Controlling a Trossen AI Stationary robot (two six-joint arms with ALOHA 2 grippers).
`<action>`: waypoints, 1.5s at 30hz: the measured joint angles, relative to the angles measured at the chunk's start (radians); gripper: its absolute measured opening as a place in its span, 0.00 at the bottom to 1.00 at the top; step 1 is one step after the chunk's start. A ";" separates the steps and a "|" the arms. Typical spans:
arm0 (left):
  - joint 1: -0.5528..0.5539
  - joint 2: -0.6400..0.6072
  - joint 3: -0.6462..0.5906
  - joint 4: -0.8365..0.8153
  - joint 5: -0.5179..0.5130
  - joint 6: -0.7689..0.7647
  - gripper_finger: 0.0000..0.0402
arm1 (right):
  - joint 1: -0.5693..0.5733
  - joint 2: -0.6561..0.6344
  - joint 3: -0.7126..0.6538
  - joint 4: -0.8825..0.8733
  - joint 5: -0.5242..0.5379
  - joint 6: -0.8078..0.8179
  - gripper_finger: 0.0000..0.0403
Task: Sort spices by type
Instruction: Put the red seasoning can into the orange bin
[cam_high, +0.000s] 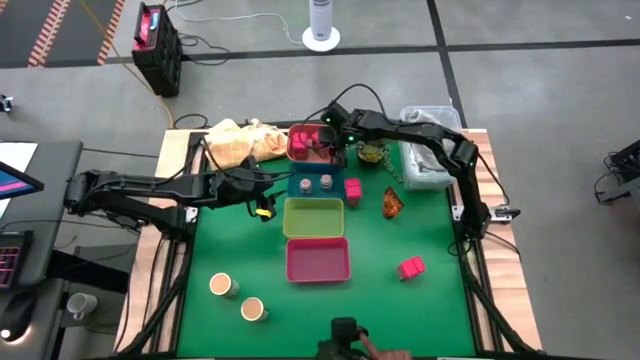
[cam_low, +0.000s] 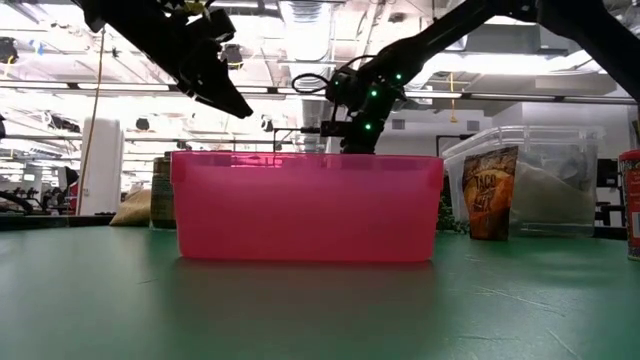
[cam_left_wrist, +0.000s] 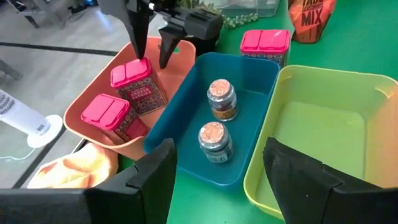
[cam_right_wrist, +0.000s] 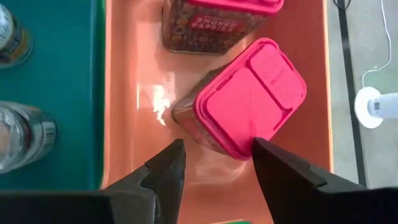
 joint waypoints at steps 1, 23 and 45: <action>0.000 0.000 0.000 0.000 0.000 0.000 0.56 | 0.003 0.000 0.000 0.009 -0.005 0.000 0.54; 0.000 0.000 0.000 -0.046 0.000 -0.022 0.56 | -0.012 0.007 0.126 -0.103 -0.007 0.034 0.54; -0.004 0.000 0.001 -0.052 0.004 -0.024 0.56 | 0.008 0.111 0.126 0.000 -0.088 -0.005 0.54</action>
